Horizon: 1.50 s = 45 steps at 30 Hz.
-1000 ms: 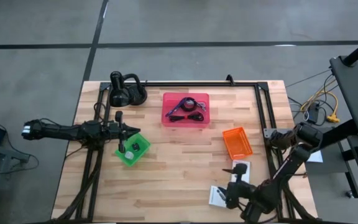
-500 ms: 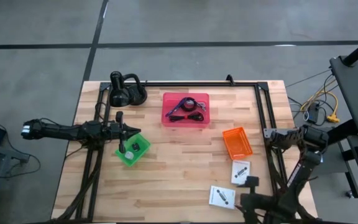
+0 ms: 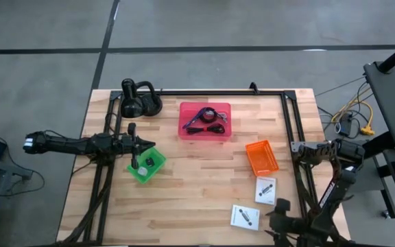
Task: Pick and place items into bin
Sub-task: Put the bottom card reader box into the orange bin
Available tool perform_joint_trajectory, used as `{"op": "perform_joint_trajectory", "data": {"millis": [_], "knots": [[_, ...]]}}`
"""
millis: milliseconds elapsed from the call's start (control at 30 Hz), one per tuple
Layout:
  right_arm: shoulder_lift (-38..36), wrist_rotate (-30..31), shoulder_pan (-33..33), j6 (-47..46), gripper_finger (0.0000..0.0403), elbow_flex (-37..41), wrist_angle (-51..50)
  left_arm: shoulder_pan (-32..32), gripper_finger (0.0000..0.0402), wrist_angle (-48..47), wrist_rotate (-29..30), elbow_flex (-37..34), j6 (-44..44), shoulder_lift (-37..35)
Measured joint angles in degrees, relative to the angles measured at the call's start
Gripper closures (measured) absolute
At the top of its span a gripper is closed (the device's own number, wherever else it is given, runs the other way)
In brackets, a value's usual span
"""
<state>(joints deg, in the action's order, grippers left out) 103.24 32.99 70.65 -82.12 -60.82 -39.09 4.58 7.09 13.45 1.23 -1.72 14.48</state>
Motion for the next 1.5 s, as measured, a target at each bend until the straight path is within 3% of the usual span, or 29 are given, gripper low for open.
{"op": "perform_joint_trajectory", "data": {"millis": [367, 400, 733, 933, 1200, 1500], "knots": [[0.0, -2.9, 0.0, -0.6, 0.0374, 4.9, 6.0, 0.0, 0.0402, 0.0, 0.0, 0.0, 0.0, 0.0], [0.0, -2.9, 0.0, 0.0, 0.0382, 5.4, 7.6, 0.0, 0.0402, 0.0, 0.0, 0.0, 0.0, 0.0], [-0.4, -2.3, -3.3, 4.2, 0.0395, 14.9, 25.9, 0.0, 0.0402, 0.0, 0.0, 0.0, 0.0, 0.0], [-0.3, 0.0, -5.7, 11.6, 0.0395, 19.4, 37.1, 0.0, 0.0402, 0.0, 0.0, 0.0, 0.0, 0.0], [0.2, 8.1, -7.0, 17.2, 0.0395, 19.9, 37.6, 0.0, 0.0402, 0.0, 0.0, 0.0, 0.0, 0.0], [0.2, 8.6, -6.8, 18.0, 0.0394, 19.3, 38.0, 0.0, 0.0402, 0.0, 0.0, 0.0, 1.4, 0.0]]}}
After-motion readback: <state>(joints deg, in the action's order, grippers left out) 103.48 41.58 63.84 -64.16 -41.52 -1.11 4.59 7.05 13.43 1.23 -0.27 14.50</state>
